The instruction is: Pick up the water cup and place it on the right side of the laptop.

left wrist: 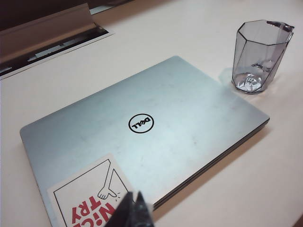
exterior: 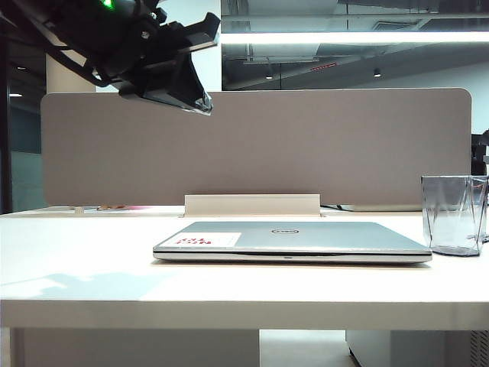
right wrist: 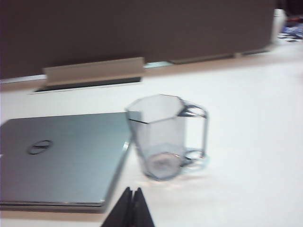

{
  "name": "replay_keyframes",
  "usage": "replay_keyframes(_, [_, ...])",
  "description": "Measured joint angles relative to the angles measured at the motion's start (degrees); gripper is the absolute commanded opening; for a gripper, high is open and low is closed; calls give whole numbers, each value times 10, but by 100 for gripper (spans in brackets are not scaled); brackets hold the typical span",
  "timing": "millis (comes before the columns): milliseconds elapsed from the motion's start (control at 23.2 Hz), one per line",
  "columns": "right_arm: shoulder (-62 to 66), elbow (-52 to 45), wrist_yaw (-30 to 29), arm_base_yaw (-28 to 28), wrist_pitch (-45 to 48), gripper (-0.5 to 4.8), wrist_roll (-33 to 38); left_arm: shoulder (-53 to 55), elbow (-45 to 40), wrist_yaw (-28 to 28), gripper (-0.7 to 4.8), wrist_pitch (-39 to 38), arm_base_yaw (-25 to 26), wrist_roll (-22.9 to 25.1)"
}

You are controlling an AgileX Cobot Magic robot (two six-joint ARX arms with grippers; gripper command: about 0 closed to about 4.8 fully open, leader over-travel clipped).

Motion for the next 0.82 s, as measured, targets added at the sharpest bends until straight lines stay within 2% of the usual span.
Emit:
replay_keyframes(302, [0,0,33,-1,-10,-5,-3,0,0,0,-6,0,0,0])
replay_keyframes(820, [0,0,36,-1,-36,-5,0,0,0,0,-6,0,0,0])
